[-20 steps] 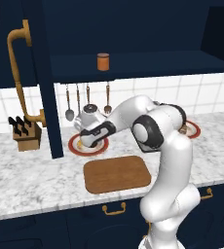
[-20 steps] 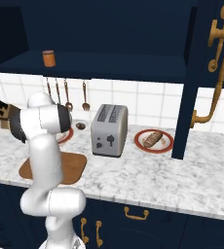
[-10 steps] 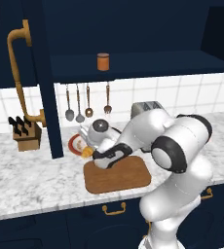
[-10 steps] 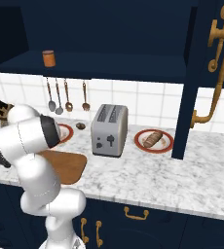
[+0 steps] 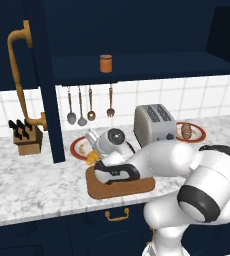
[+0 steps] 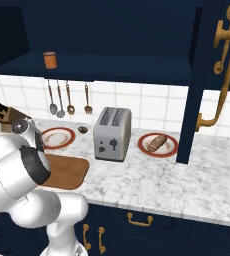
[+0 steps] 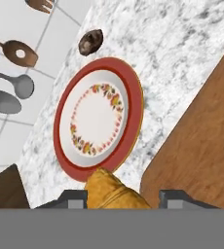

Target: From the different types of pastries on the counter, select a croissant and place it on the cutting board. Then retrieve a jar of jam from the cabinet and place it alongside the croissant on the cutting board.

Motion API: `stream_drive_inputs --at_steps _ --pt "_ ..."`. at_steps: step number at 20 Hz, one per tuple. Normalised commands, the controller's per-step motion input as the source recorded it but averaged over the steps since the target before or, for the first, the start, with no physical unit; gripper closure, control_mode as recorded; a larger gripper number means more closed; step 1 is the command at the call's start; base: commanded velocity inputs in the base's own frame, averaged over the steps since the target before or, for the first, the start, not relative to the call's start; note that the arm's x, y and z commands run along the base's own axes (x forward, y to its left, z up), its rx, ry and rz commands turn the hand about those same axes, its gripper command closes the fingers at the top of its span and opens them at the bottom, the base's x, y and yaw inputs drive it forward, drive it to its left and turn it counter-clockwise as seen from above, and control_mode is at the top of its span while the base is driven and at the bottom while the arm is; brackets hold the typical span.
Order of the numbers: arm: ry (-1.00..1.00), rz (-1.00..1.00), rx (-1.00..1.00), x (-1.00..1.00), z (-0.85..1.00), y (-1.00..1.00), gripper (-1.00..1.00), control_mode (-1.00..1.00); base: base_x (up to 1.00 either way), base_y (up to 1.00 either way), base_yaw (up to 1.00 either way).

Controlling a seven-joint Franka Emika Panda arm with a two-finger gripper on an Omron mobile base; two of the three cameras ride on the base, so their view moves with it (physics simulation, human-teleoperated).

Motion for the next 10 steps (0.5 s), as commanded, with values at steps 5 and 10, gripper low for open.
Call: stream_drive_inputs --at_steps 5,10 --pt "0.19 0.04 -0.17 0.27 0.08 0.25 1.0 -1.0 0.0 0.0 0.0" --pt "0.14 0.0 -0.04 -0.17 0.27 -0.11 1.0 -1.0 0.0 0.0 0.0"
